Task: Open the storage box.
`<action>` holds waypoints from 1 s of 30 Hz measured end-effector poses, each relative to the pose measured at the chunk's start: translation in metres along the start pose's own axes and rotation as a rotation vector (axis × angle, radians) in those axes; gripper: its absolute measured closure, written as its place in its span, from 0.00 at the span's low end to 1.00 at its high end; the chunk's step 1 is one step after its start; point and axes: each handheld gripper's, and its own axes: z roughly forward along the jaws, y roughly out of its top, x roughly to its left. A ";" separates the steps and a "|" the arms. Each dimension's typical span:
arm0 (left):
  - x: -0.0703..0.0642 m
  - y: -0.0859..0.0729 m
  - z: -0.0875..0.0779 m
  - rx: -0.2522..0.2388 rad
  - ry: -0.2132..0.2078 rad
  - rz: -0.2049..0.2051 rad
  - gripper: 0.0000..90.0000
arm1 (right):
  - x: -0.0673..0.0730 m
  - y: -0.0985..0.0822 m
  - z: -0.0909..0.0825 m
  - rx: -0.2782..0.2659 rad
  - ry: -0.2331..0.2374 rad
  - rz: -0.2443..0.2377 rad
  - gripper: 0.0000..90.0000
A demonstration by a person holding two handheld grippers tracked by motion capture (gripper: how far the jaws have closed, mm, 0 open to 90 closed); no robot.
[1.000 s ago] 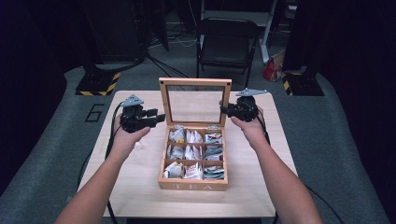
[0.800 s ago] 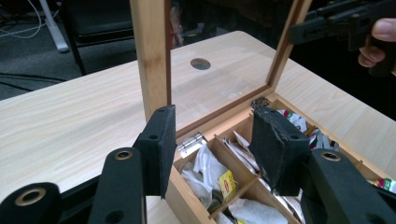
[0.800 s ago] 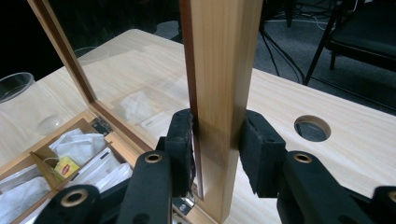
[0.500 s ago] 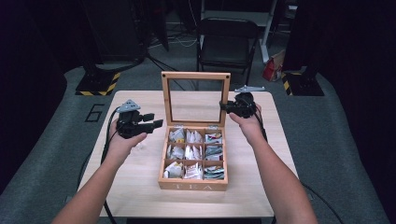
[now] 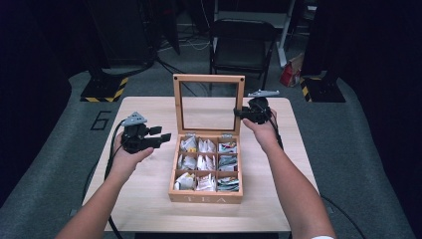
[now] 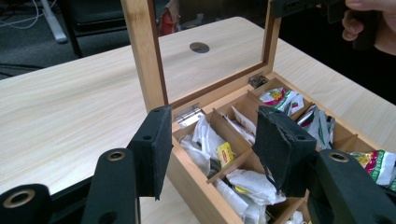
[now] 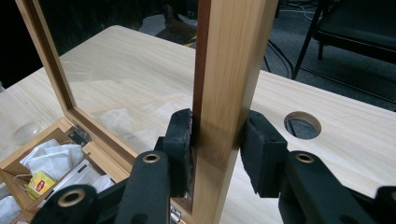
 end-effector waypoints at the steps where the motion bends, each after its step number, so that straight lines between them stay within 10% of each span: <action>1: 0.000 0.000 0.000 0.002 0.000 0.002 0.52 | 0.001 0.000 0.000 0.000 -0.003 -0.003 0.72; 30: -0.006 -0.013 -0.003 -0.005 0.000 0.020 0.48 | 0.012 -0.011 -0.036 -0.029 0.035 -0.025 0.58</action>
